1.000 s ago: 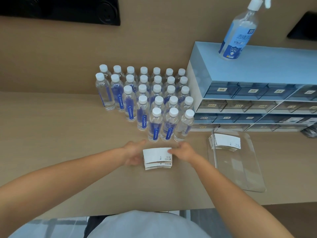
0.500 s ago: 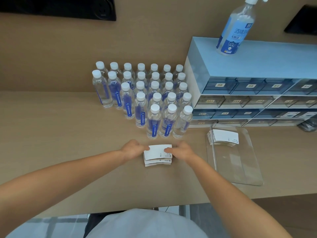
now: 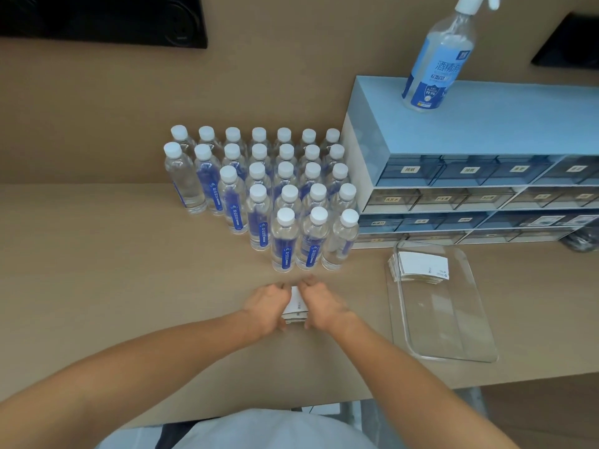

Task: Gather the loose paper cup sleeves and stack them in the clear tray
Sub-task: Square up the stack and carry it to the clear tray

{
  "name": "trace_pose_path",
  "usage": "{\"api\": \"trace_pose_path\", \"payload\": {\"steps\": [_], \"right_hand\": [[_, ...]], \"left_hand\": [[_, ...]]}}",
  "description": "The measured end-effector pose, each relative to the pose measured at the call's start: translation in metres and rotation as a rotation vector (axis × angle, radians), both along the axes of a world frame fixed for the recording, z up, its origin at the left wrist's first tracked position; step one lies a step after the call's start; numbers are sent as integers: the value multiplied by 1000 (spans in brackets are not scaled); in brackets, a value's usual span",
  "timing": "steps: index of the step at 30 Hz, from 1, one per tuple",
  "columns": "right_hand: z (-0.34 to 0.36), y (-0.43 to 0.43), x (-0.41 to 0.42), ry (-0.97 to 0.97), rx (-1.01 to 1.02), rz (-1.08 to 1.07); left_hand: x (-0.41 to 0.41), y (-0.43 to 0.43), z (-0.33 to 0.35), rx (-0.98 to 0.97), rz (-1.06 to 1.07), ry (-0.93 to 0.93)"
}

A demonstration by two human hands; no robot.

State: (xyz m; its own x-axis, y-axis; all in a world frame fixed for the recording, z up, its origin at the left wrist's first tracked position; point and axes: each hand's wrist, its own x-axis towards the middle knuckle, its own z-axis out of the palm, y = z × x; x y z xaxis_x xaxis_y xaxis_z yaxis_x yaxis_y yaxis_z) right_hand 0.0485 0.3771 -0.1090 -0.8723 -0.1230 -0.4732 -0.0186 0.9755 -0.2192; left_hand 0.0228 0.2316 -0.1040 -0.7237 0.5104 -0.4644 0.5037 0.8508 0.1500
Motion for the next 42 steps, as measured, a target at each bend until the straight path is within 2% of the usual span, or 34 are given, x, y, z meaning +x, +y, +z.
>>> {"api": "trace_pose_path", "payload": {"steps": [7, 15, 26, 29, 31, 34, 37, 40, 42], "right_hand": [[1, 1, 7, 16, 45, -34], [2, 4, 7, 39, 7, -98], [-4, -6, 22, 13, -28, -203], [0, 1, 25, -24, -76, -219], [8, 11, 26, -89, -198, -304], [12, 29, 31, -165, -459, -626], [16, 32, 35, -251, -760, -1081], [16, 18, 31, -256, -886, -1244], [19, 1, 28, -285, -928, -1281]], "left_hand": [[0, -3, -4, 24, -17, -1], [1, 5, -9, -15, 76, 22], [7, -1, -13, 111, 144, 4], [8, -5, -11, 82, 143, -38], [8, -12, -4, 63, 175, -116], [2, -28, 9, 151, 432, -341], [-8, -36, 17, 384, 868, -579], [-8, -23, 18, 644, 1224, -748], [-4, -8, 18, 752, 1313, -816]]}}
